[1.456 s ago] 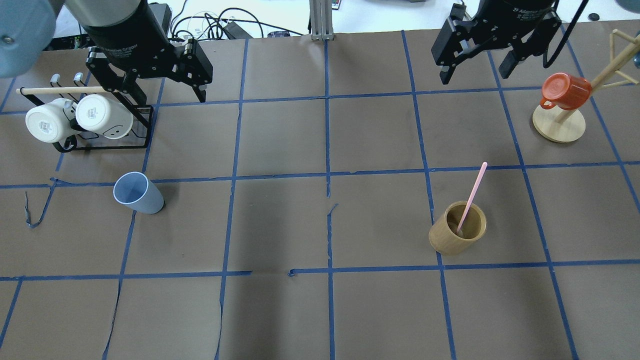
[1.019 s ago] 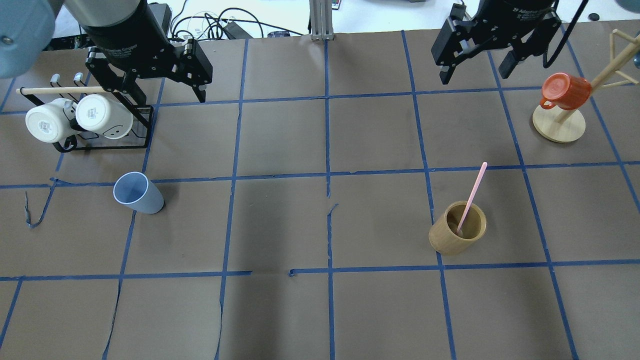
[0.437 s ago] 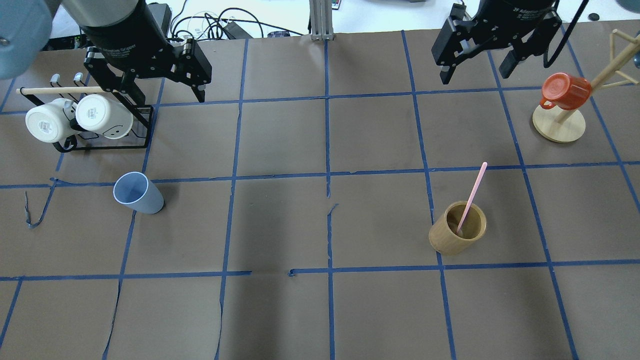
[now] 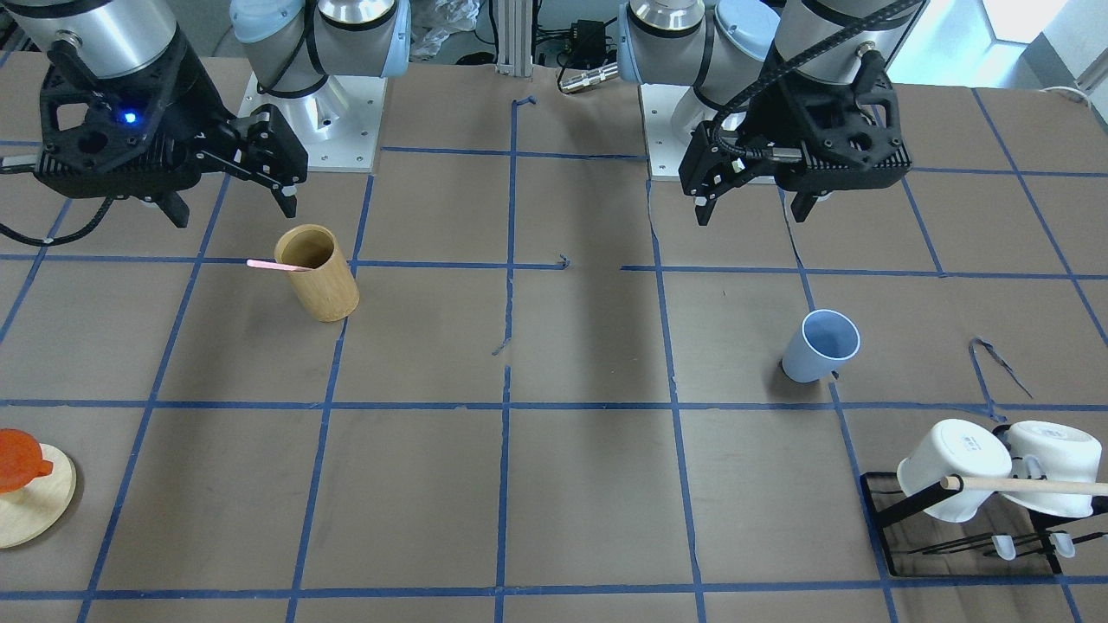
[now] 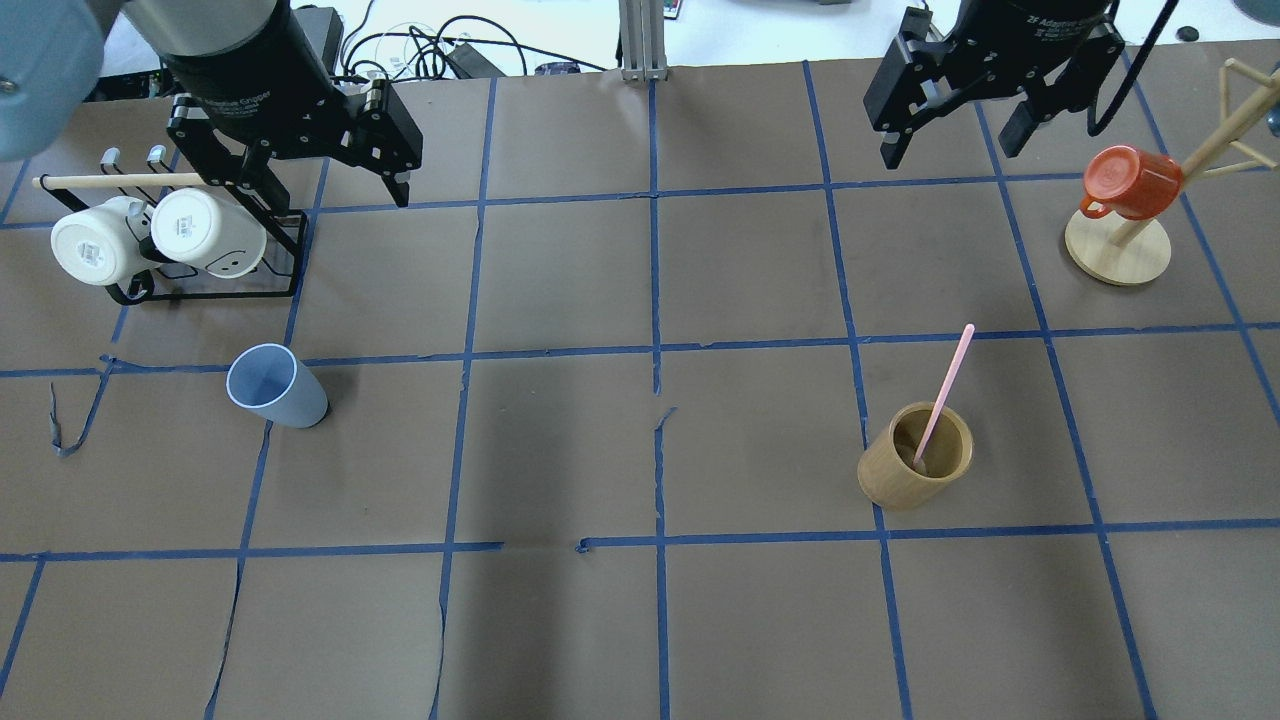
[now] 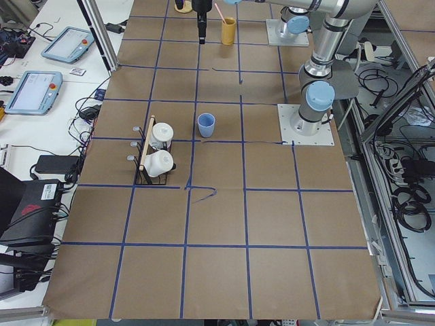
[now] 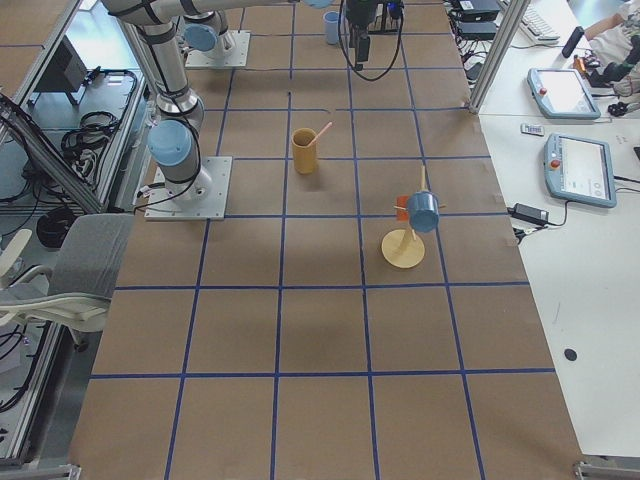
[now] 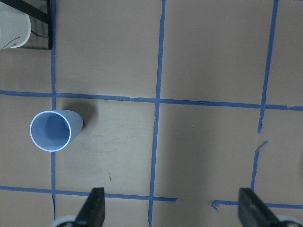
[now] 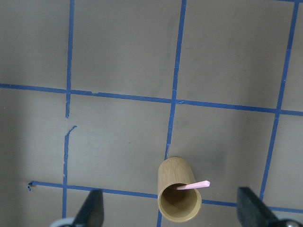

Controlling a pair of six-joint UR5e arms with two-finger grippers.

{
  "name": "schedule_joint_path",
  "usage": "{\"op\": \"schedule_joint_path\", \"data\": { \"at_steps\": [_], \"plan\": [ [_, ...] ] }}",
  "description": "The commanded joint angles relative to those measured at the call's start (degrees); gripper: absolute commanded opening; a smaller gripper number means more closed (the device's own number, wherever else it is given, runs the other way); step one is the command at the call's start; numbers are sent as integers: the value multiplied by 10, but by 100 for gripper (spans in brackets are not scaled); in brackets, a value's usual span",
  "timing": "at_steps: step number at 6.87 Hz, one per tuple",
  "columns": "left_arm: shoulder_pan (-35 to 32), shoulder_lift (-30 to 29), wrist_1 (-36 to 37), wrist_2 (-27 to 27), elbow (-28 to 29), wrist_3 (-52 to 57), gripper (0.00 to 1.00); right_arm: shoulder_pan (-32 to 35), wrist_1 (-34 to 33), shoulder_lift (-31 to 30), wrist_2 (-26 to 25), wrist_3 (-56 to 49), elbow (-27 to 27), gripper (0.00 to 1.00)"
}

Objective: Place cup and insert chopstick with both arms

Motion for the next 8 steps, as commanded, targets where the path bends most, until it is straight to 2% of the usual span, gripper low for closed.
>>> {"op": "schedule_joint_path", "data": {
  "at_steps": [1,8],
  "plan": [
    [0,0,0,0,0,0,100,1,0,0,1,0,0,100],
    [4,1,0,-1,-4,13,100,0,0,0,1,0,0,100]
  ]
}}
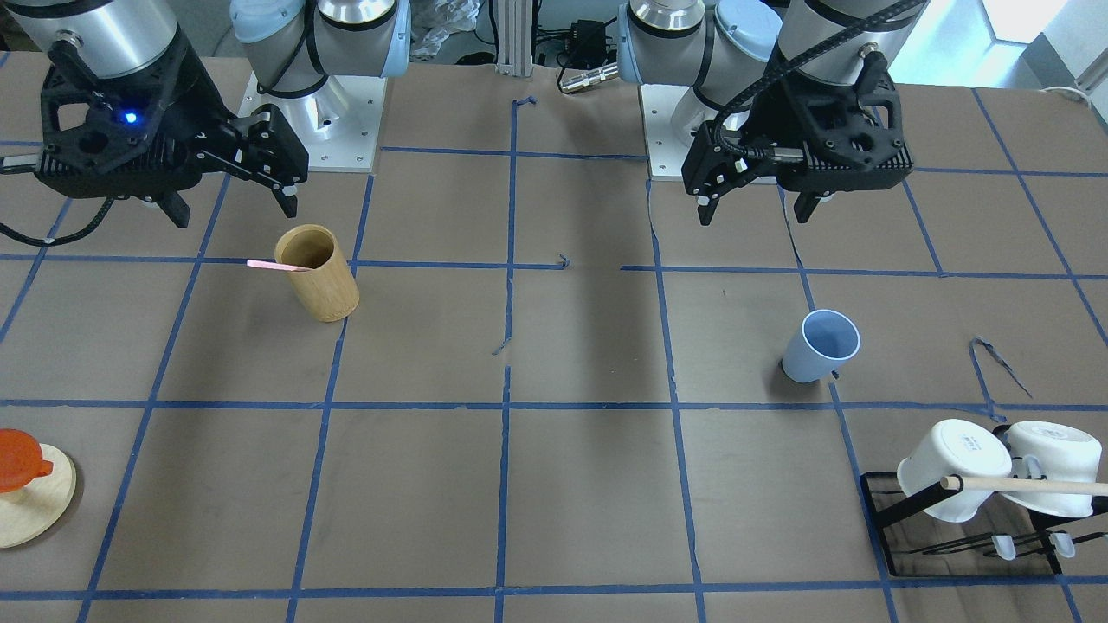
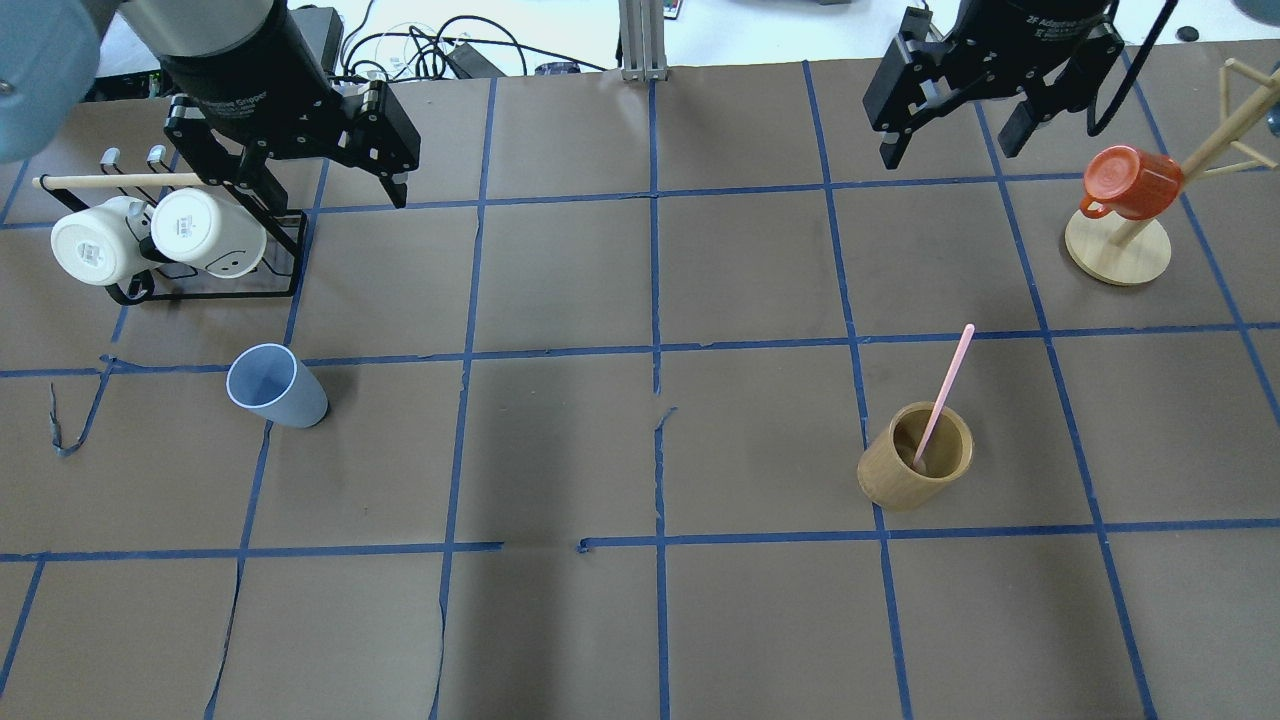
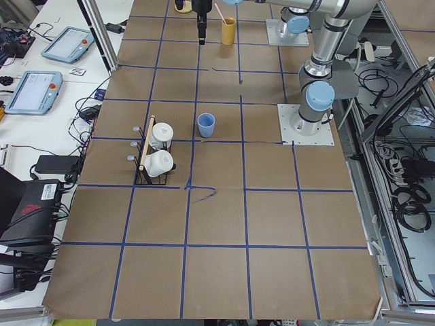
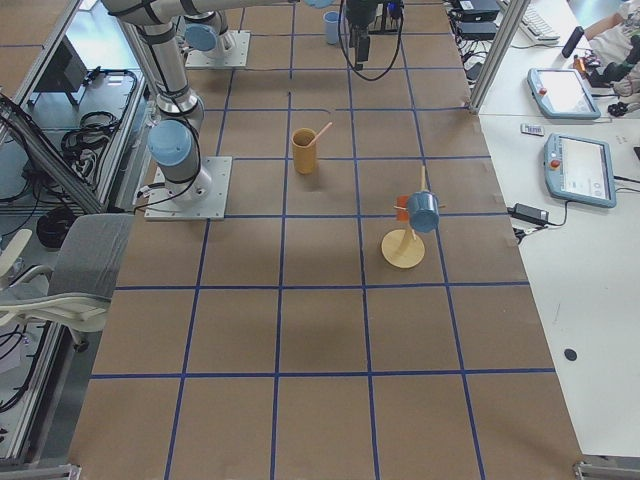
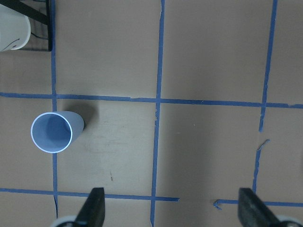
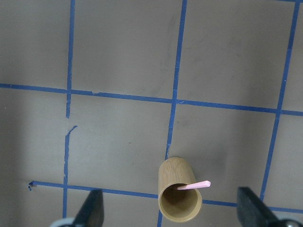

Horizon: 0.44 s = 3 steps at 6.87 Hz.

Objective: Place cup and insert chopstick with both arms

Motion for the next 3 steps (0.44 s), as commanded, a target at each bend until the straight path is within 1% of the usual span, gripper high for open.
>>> {"op": "schedule_joint_path", "data": {
  "at_steps": [1,3],
  "plan": [
    [1,0,0,0,-1,1,100,0,0,0,0,0,0,100],
    [0,0,0,-1,1,1,100,0,0,1,0,0,0,100]
  ]
}}
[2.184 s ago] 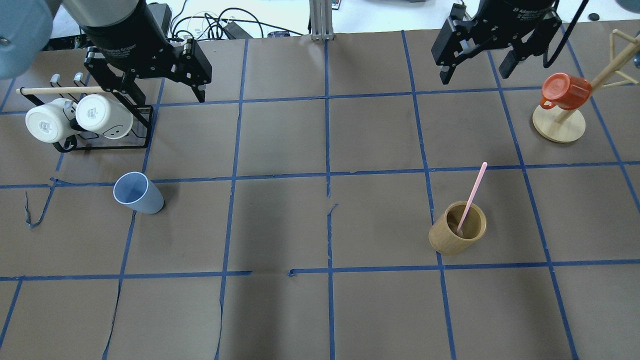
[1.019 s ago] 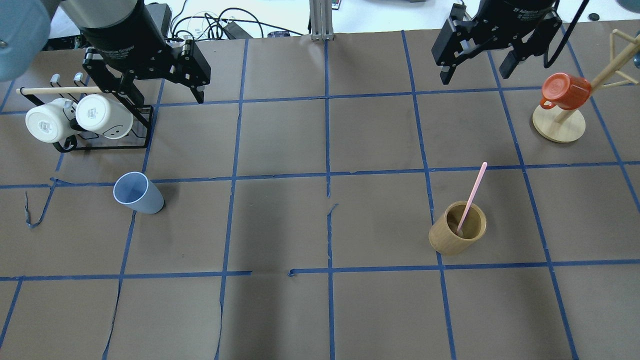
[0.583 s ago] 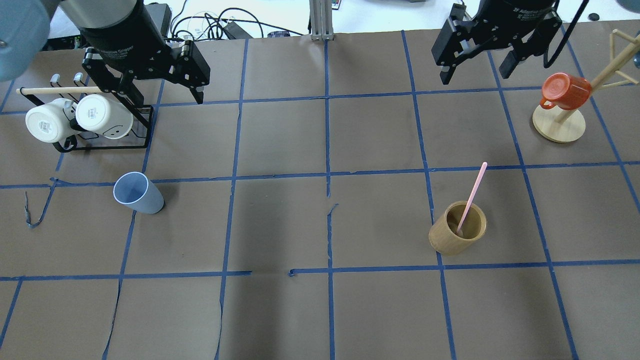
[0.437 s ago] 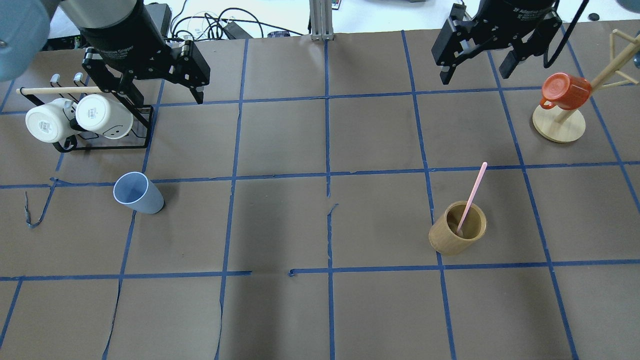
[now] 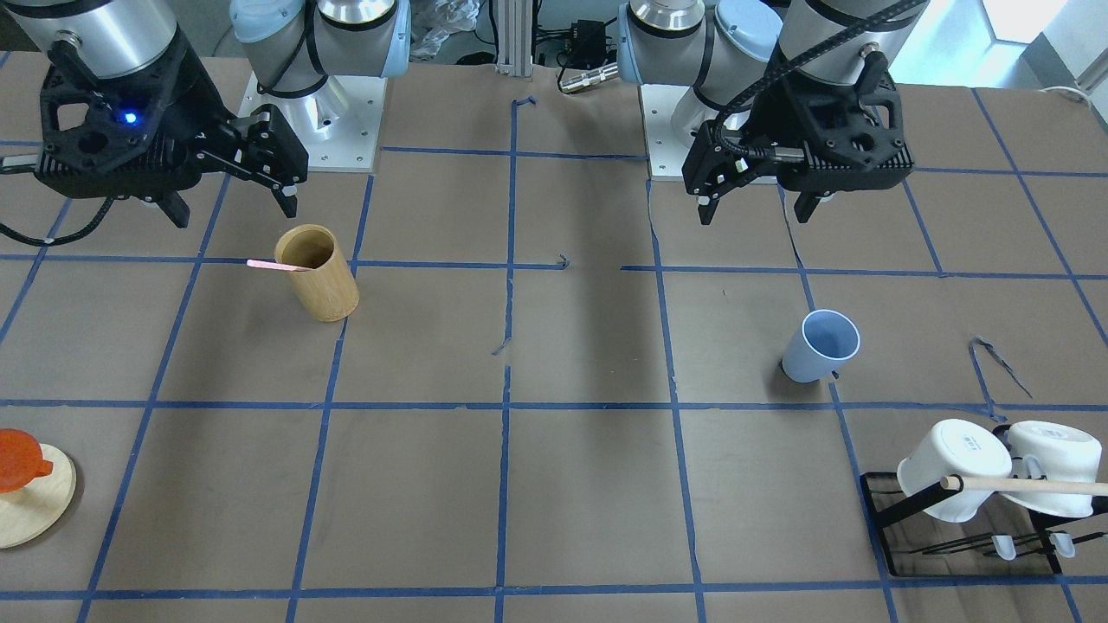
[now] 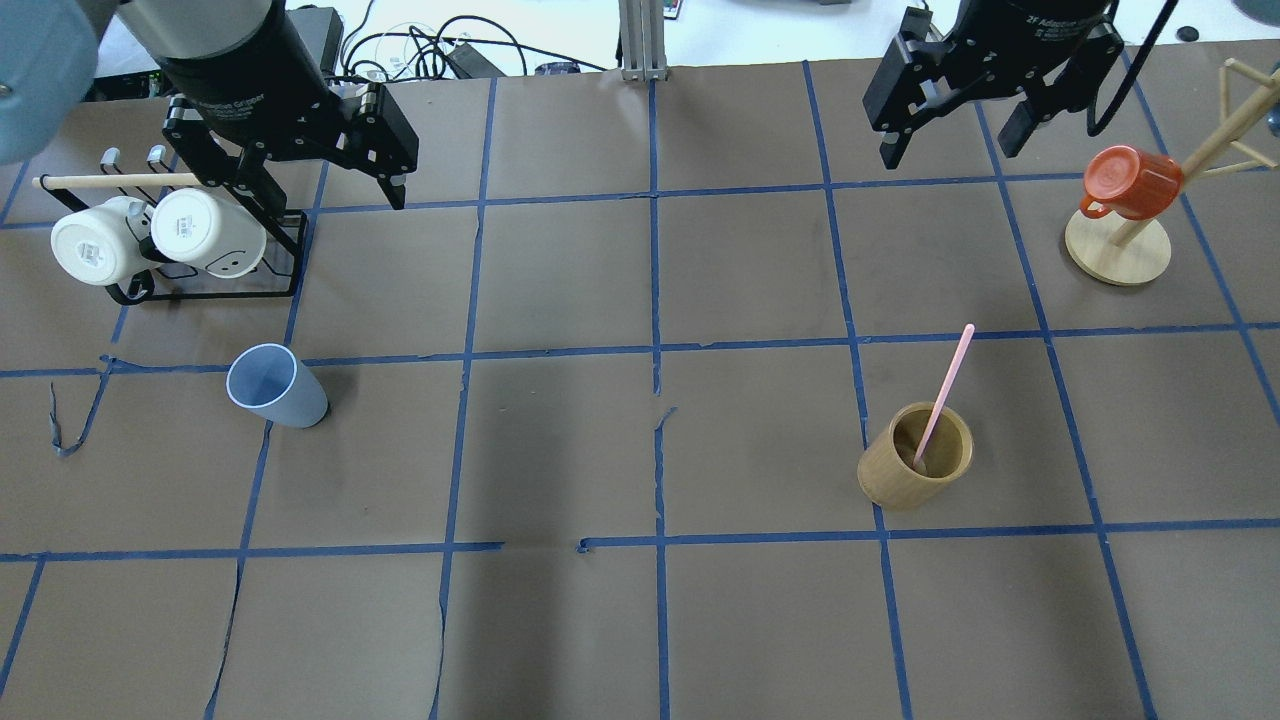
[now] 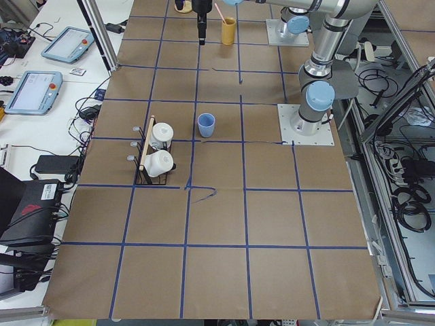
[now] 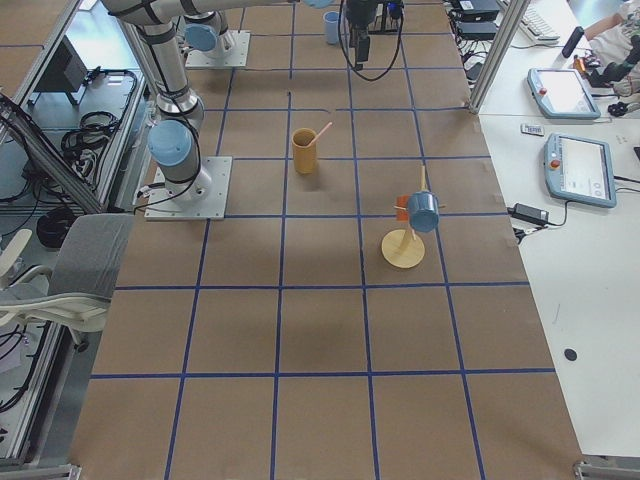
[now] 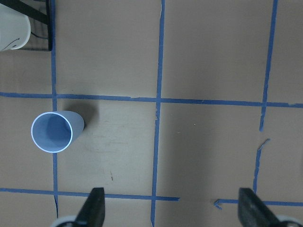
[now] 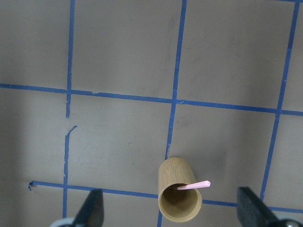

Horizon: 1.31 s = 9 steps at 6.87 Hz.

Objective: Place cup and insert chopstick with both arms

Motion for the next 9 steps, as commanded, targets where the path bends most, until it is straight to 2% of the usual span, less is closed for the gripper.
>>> {"op": "schedule_joint_path", "data": {
  "at_steps": [1,7,9],
  "plan": [
    [-1,0,0,0,1,0,100,0,0,1,-1,0,0,100],
    [17,1,-3,0,-7,1,100,0,0,0,0,0,0,100],
    [38,-5,2,7,-62,39,100,0,0,0,-1,0,0,100]
  ]
}}
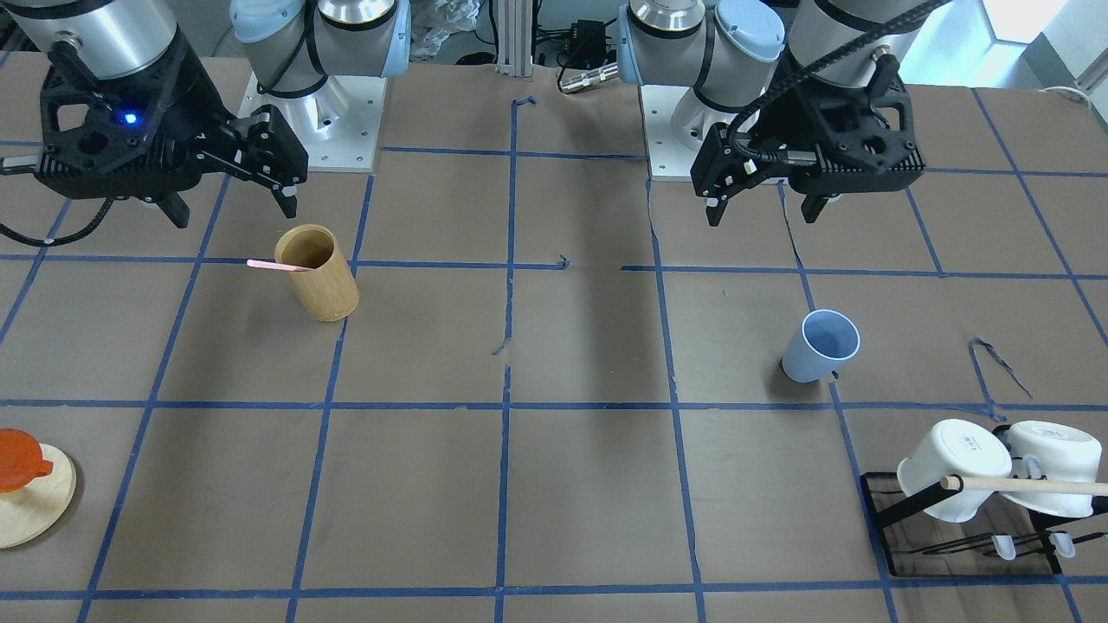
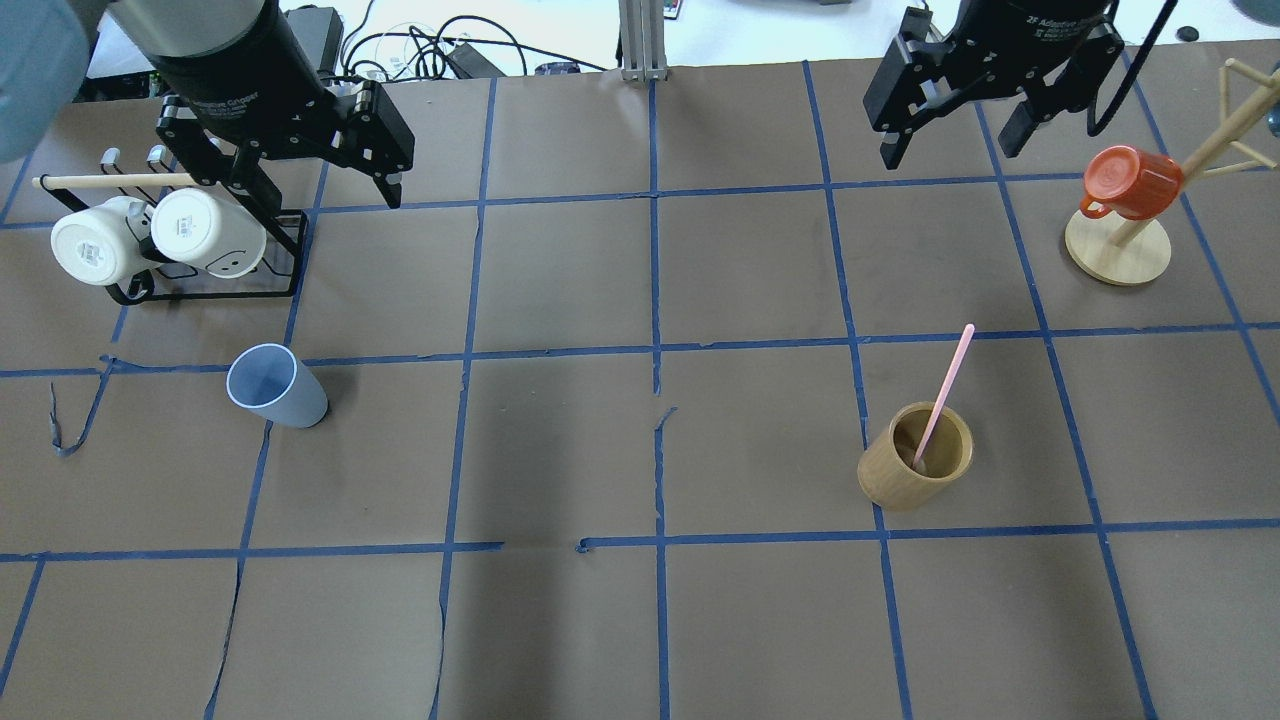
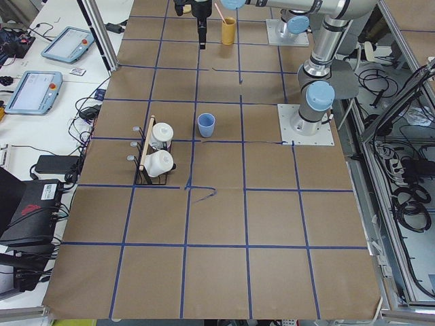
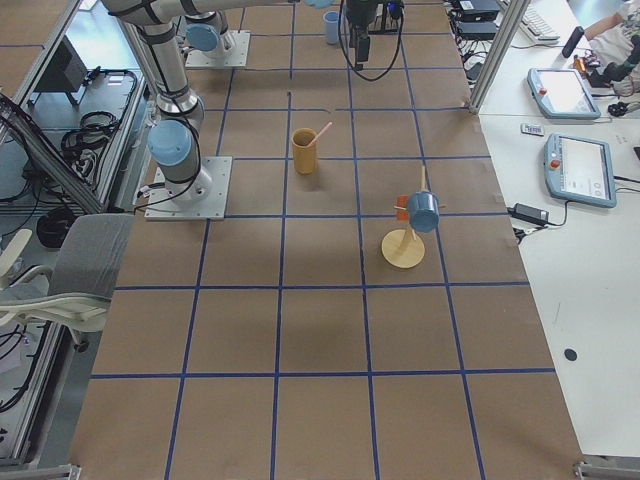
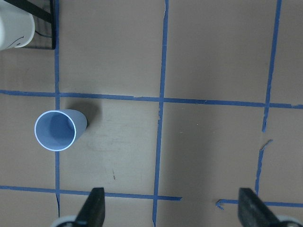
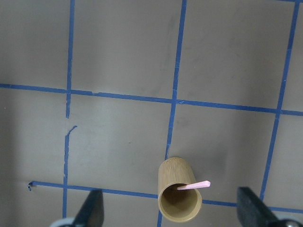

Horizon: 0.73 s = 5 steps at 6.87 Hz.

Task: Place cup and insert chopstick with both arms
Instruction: 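Lower the left gripper onto the blue cup while the right descends to the chopstick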

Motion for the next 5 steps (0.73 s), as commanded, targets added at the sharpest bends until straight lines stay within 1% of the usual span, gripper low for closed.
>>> {"op": "schedule_joint_path", "data": {
  "at_steps": [1,2,3,4,5],
  "plan": [
    [42,2,16,5,-73,66,100,1,0,0,0,0,0,100],
    [71,2,35,6,-115,99,100,3,0,0,1,1,1,100],
    [91,0,94,17,-172,136,100,1,-1,-2,1,8,14,100],
    [111,0,183,35,-236,176,100,1,-9,-8,1,12,32,100],
    [136,-4,275,40,-295,220,100,-4,-23,-8,-2,13,76,100]
  ]
}}
